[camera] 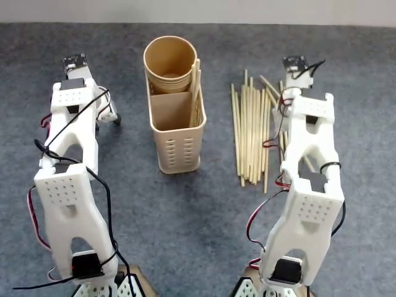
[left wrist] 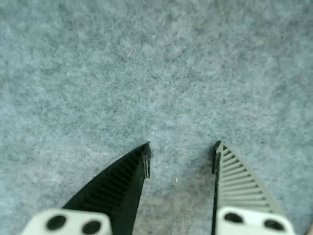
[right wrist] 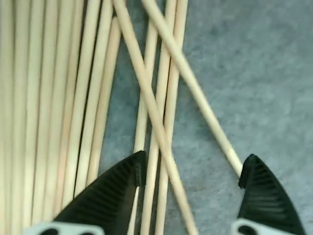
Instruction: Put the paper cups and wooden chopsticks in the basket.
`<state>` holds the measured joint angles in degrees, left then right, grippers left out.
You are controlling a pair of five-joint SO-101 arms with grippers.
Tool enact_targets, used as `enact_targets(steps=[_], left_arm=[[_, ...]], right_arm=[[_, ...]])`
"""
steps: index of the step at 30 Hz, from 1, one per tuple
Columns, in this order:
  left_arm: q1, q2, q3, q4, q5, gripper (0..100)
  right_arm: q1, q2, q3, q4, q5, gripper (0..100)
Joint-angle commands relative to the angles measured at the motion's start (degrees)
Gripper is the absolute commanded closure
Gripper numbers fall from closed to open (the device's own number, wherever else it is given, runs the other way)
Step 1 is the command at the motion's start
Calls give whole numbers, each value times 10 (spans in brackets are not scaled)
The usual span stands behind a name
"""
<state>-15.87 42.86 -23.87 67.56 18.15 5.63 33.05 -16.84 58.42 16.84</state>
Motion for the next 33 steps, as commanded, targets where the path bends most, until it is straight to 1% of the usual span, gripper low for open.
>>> enact_targets(steps=[1,4,7,10,15,19,21,24,27,29,33], left_arm=[[6,1,-13,-6,-6,783],[6,1,-13,-6,-6,783],[6,1,-13,-6,-6,783],[6,1,-12,-6,-6,783],[6,1,-12,-5,-6,783],[6,1,-12,-6,-6,783],[6,1,-12,-7,-6,783],[6,1,-12,-6,-6,783],[6,1,-12,-6,-7,783],[6,1,-12,-6,-7,783],[6,1,-12,-6,-7,783]], right_arm=[[8,-5,-39,4,10,695],[7,-3,-37,-8,44,695],[13,2,-33,-34,48,695],[23,40,-36,-35,49,695],[36,121,-101,-30,74,695],[42,145,-141,0,75,704],[42,146,-157,15,76,755],[38,147,-181,44,75,868],[35,151,-193,60,75,957],[33,151,-194,62,75,985],[32,151,-194,63,75,990]])
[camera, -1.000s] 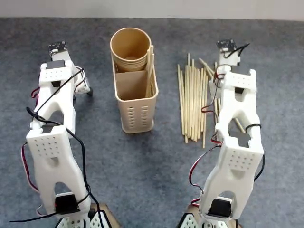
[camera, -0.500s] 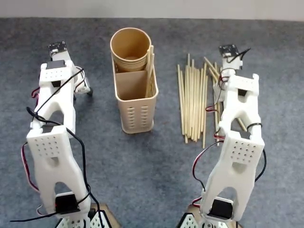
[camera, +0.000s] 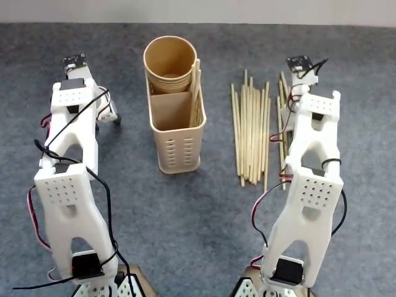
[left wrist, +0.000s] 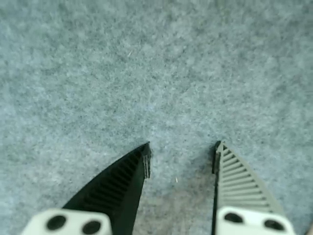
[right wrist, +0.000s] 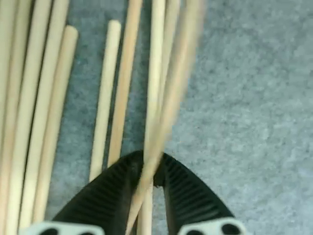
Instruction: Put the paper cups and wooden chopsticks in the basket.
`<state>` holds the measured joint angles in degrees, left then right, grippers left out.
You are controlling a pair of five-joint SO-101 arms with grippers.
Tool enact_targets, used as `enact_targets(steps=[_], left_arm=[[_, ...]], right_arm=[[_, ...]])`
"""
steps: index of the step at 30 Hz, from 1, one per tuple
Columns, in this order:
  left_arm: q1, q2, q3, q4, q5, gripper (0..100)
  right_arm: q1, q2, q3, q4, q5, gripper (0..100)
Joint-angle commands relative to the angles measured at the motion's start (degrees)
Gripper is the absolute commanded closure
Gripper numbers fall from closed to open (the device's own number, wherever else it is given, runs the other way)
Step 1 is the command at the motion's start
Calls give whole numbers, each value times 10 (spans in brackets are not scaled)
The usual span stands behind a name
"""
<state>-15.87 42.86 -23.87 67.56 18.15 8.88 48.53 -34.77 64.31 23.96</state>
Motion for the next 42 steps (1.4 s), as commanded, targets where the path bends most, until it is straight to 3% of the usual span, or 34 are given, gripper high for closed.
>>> enact_targets(steps=[1,5,10,19,26,35,42], left_arm=[[6,1,-12,-6,-7,783],[6,1,-12,-6,-7,783],[7,1,-12,-8,-7,783],[8,2,-12,-8,-7,783],[8,2,-12,-8,-7,783],[7,2,-12,-6,-7,783],[8,2,-12,-9,-7,783]], right_arm=[[0,-4,-15,5,4,990],[0,-8,-18,41,-1,992],[-10,-49,-116,124,-74,992],[-102,-160,-439,266,-186,992],[-196,-141,-694,294,-257,992],[-258,-135,-669,186,-272,992],[-306,-195,-669,233,-272,993]])
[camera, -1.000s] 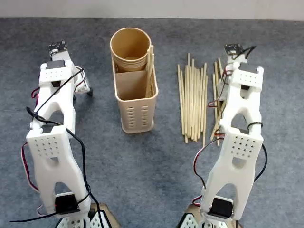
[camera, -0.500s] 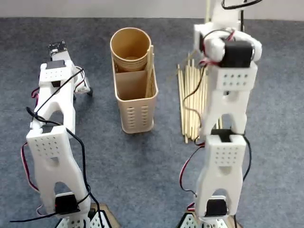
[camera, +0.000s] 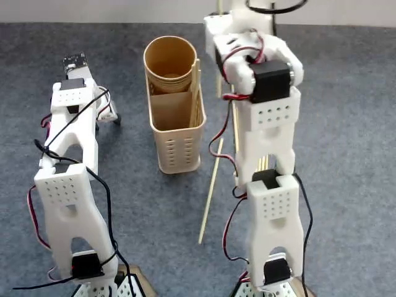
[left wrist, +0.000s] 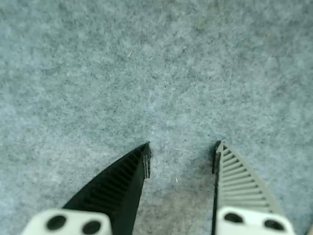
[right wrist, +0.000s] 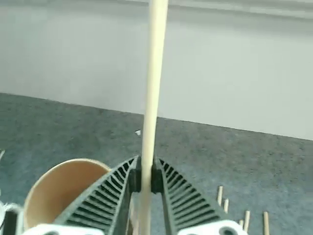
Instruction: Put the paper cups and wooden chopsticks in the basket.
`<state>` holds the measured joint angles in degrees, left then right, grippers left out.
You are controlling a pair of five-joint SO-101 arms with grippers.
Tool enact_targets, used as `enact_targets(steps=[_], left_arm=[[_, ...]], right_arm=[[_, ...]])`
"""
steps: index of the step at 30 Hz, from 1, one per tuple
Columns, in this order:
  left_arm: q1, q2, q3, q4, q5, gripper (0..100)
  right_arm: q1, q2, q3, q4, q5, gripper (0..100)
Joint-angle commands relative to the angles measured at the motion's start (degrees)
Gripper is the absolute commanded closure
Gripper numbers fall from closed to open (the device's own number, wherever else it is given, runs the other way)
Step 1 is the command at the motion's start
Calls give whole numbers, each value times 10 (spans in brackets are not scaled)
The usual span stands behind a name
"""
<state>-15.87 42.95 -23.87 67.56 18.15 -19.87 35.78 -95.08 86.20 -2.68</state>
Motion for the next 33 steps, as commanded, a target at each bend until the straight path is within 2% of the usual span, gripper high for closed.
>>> enact_targets(steps=[1,8,10,13,14,17,21,25,28,33], left_arm=[[8,1,-12,-9,-7,783],[6,1,-12,-6,-7,783],[6,1,-12,-5,-7,783],[7,1,-12,-8,-7,783],[9,1,-12,-9,-7,783],[12,1,-12,-9,-7,783],[12,1,-12,-9,-7,783],[12,1,-12,-8,-7,783],[12,1,-12,-8,-7,783],[12,1,-12,-6,-7,783]], right_arm=[[-27,-84,-66,15,-5,993],[-95,-131,-66,14,-2,993],[-95,-150,-66,44,10,993],[-97,-196,-63,154,40,994],[-93,-212,-48,153,40,994],[-36,-274,133,151,26,994],[-37,-385,385,149,40,994],[-38,-516,541,145,40,993],[-59,-615,659,52,40,993],[-80,-737,938,-250,33,993]])
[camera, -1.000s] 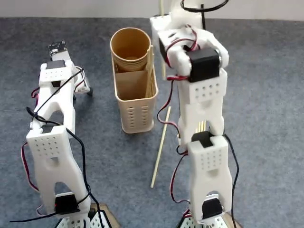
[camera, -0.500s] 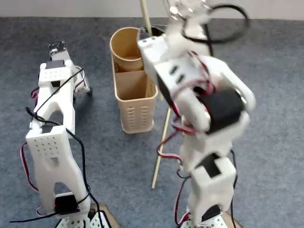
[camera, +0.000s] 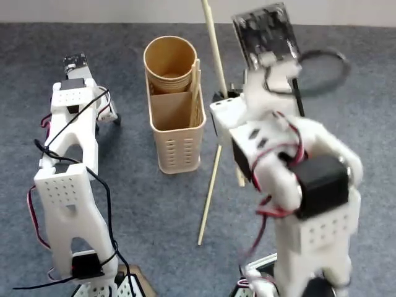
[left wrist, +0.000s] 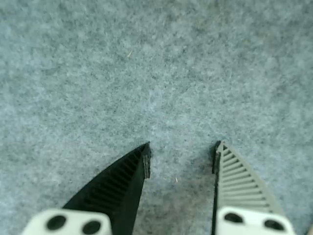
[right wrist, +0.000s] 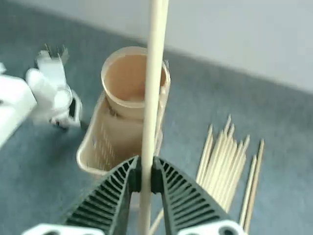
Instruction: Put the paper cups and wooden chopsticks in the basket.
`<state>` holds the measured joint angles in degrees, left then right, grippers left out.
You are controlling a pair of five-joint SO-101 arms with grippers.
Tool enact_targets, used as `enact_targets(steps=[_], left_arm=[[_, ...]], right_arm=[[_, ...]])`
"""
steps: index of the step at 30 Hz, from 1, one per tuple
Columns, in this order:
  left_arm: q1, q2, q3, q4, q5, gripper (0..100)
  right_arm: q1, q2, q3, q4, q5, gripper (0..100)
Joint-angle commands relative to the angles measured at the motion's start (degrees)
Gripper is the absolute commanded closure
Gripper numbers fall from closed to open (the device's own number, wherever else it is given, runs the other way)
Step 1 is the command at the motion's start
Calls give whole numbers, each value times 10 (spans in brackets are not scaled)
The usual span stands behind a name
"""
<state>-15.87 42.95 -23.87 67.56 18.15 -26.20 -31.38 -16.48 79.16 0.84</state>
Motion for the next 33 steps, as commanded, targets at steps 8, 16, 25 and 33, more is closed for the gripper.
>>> enact_targets(steps=[8,16,25,33], left_arm=[[13,1,-12,-7,-8,783],[13,2,-12,-8,-8,783],[10,2,-12,-6,-8,783],[10,2,-12,-9,-8,783]], right_arm=[[-44,-52,358,-567,-4,993],[-62,35,291,-611,-4,993],[-65,44,460,-738,-25,993],[-79,-134,667,-742,8,988]])
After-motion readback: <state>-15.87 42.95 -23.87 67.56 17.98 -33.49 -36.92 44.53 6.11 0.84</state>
